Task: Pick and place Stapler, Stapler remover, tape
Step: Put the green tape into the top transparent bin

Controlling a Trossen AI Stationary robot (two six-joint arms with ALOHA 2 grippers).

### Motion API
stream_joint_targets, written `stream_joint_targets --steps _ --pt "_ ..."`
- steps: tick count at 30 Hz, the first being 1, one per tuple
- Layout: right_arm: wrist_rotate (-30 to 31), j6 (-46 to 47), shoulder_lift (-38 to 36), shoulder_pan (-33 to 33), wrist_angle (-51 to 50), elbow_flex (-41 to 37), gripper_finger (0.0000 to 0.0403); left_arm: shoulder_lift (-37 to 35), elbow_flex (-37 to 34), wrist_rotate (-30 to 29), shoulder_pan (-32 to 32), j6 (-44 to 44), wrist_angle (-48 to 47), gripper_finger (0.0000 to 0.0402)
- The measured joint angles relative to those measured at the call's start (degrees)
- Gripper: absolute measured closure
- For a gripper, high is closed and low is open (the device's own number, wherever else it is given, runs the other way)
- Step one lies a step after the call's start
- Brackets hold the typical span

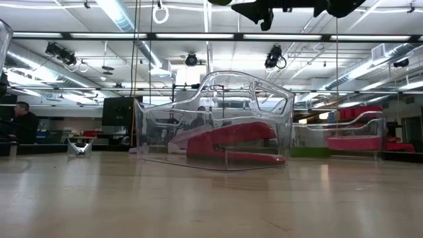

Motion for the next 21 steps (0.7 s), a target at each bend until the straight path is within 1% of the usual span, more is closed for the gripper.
stream_joint_targets --steps 5,18,21 --pt "-0.9 1.3 0.8 -0.1 1.1 0.0 0.0108 0.0 0.0 0.0 0.0 -0.3 0.0 0.0301" --pt "-1.2 1.4 0.7 0.0 1.2 0.0 0.0195 0.0 0.0 0.0 0.0 -0.4 0.0 0.0301" --pt "-2.3 1.4 0.7 0.0 1.2 0.0 0.0213 0.0 0.0 0.0 0.0 -0.3 0.0 0.0301"
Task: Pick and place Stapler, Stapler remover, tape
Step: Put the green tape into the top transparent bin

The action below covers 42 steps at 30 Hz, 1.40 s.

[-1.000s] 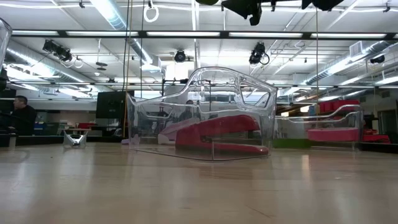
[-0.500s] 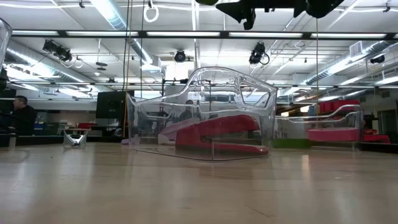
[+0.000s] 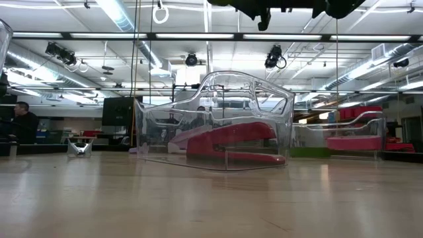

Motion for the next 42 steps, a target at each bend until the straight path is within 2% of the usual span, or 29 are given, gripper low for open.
stream_joint_targets --steps 15,22,28,33,38,42 --pt "-1.1 -0.4 0.0 0.0 -0.2 0.0 0.03 0.0 0.0 -0.2 0.0 -0.3 0.0 0.03" --pt "-1.3 -0.4 0.0 0.0 -0.2 0.0 0.031 0.0 0.0 -0.2 0.0 -0.3 0.0 0.0293" --pt "-1.6 -0.4 0.0 0.0 -0.2 0.0 0.031 -0.1 0.0 -2.3 0.0 -1.7 0.0 0.0267" --pt "-1.6 -0.4 0.0 -0.1 -0.2 0.0 0.0311 -0.2 0.0 -5.2 0.0 -2.4 -0.2 0.0228" --pt "-1.6 -0.4 0.0 0.0 -0.2 0.0 0.0311 -0.2 0.0 -5.7 0.0 -2.6 -0.2 0.0185" --pt "-1.7 -0.7 0.0 0.0 -0.1 0.0 0.0311 -0.9 0.0 -5.6 0.6 -2.6 -0.5 0.0167"
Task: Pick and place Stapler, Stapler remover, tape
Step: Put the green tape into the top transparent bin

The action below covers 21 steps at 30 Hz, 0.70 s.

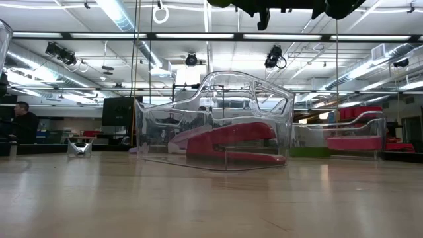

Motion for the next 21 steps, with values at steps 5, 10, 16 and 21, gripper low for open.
stream_joint_targets --steps 5,10,16,21 --pt "-1.6 -1.0 0.0 0.0 0.1 0.0 0.0311 -1.3 0.0 0.2 1.4 0.0 -0.2 0.0164" --pt "-2.9 -1.9 0.0 0.0 -0.9 0.0 0.0311 -3.1 0.1 0.2 3.0 0.0 -0.6 0.0164" --pt "-2.9 -2.3 0.0 0.0 -6.6 0.0 0.0311 -5.6 0.0 0.0 5.0 0.1 -5.1 0.0164" --pt "-2.9 -2.4 0.0 -0.2 -10.1 0.0 0.0311 -6.8 0.0 -0.2 6.3 1.4 -8.9 0.0167"
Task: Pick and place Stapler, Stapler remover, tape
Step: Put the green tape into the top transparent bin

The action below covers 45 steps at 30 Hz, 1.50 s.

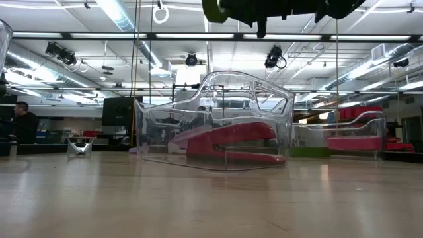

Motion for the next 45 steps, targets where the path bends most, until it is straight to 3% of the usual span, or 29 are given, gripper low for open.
stream_joint_targets --steps 8,16,31,45 --pt "0.1 -0.3 -1.9 -2.3 -5.9 0.0 0.0311 0.0 0.0 -0.7 0.6 2.1 -3.2 0.0238" --pt "0.1 -0.3 -9.0 -7.5 -22.2 0.0 0.0311 0.0 0.0 -0.9 0.6 2.1 -3.1 0.0284" --pt "0.1 3.0 -17.3 -17.5 -46.9 0.0 0.0312 0.1 0.0 -0.9 0.6 2.0 -3.0 0.0285" --pt "0.1 6.9 -18.3 -25.9 -68.2 0.0 0.0312 0.1 0.0 -0.9 0.6 1.9 -3.0 0.0284"
